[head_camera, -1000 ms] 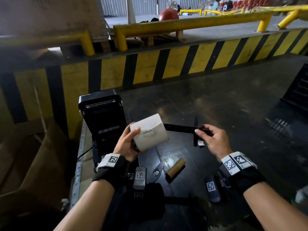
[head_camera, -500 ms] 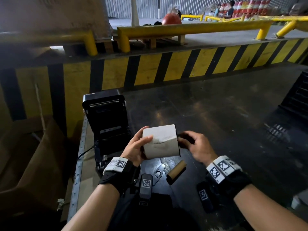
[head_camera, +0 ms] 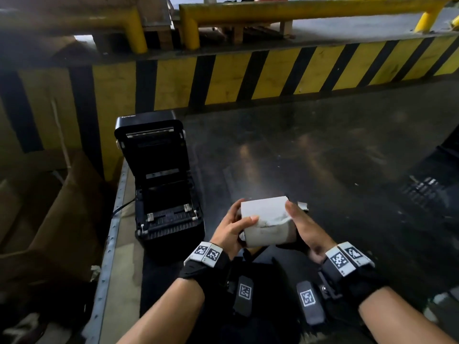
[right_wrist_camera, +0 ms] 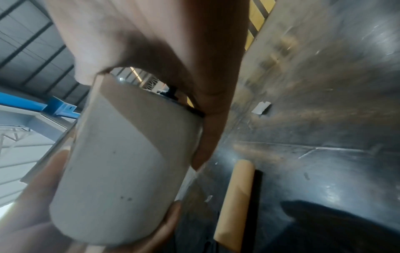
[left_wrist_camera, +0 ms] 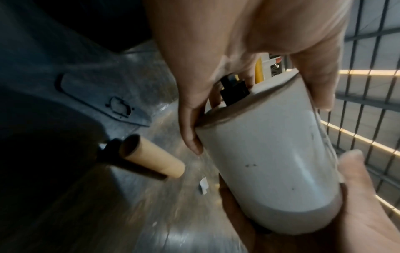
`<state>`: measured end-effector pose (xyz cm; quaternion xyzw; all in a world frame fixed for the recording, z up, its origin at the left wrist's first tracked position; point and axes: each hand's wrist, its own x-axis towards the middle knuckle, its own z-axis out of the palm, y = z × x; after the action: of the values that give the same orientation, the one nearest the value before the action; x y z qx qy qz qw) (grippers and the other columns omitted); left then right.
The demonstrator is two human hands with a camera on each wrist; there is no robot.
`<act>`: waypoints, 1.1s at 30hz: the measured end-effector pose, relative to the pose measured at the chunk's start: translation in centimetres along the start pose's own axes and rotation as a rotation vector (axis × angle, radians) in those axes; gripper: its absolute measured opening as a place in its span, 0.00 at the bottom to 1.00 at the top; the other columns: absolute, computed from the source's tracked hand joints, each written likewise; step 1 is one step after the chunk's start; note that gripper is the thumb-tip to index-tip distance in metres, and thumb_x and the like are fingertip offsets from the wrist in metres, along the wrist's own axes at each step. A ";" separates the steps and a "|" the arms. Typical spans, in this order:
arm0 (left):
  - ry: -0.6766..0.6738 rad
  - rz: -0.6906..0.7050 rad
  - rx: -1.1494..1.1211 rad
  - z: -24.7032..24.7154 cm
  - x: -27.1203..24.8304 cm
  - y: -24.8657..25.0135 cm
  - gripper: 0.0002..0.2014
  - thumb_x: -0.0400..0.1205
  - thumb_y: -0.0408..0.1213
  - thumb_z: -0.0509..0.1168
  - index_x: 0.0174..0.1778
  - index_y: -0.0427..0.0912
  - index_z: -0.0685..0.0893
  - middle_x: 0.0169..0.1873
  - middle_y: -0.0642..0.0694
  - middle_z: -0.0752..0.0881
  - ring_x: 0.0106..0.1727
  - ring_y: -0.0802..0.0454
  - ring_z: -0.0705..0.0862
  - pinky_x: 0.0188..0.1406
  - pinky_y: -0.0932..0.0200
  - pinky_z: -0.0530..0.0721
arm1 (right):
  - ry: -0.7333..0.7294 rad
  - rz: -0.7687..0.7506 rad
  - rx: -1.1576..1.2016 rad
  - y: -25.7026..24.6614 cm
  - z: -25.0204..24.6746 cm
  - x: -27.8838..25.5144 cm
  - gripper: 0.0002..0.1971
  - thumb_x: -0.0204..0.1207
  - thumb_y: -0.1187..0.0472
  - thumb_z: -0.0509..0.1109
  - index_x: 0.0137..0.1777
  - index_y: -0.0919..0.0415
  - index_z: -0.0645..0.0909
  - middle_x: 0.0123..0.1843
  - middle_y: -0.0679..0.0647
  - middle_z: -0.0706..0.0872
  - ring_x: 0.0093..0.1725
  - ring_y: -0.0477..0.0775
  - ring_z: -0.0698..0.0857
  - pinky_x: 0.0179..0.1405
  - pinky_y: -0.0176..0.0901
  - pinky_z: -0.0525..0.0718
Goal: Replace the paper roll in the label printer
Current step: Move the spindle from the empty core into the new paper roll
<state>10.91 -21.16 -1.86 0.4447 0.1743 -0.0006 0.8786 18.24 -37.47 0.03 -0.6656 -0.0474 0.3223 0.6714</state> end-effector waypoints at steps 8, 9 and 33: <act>-0.013 -0.066 0.304 0.5 2.0 -3.3 0.38 0.64 0.48 0.75 0.71 0.59 0.69 0.65 0.51 0.79 0.59 0.51 0.82 0.48 0.56 0.82 | 0.081 0.002 0.010 2.2 -3.8 1.1 0.17 0.76 0.51 0.63 0.58 0.59 0.83 0.54 0.59 0.91 0.55 0.58 0.88 0.53 0.50 0.84; 0.010 -0.051 0.377 0.1 2.4 -3.2 0.36 0.64 0.52 0.74 0.69 0.60 0.71 0.67 0.50 0.79 0.61 0.53 0.81 0.54 0.56 0.80 | 0.089 0.008 0.007 2.4 -4.2 1.3 0.16 0.76 0.51 0.64 0.58 0.58 0.84 0.54 0.57 0.91 0.55 0.56 0.88 0.52 0.49 0.83; 0.519 -0.132 1.302 -5.2 5.2 -2.5 0.09 0.71 0.35 0.75 0.45 0.38 0.89 0.41 0.42 0.90 0.43 0.52 0.85 0.34 0.76 0.75 | -0.079 0.169 0.053 1.7 -7.4 8.7 0.17 0.74 0.47 0.64 0.59 0.52 0.82 0.57 0.58 0.90 0.55 0.59 0.88 0.53 0.53 0.84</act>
<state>13.81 -17.85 -8.23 0.8545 0.3689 -0.0522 0.3618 28.15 -39.72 -5.50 -0.6360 -0.0090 0.4051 0.6568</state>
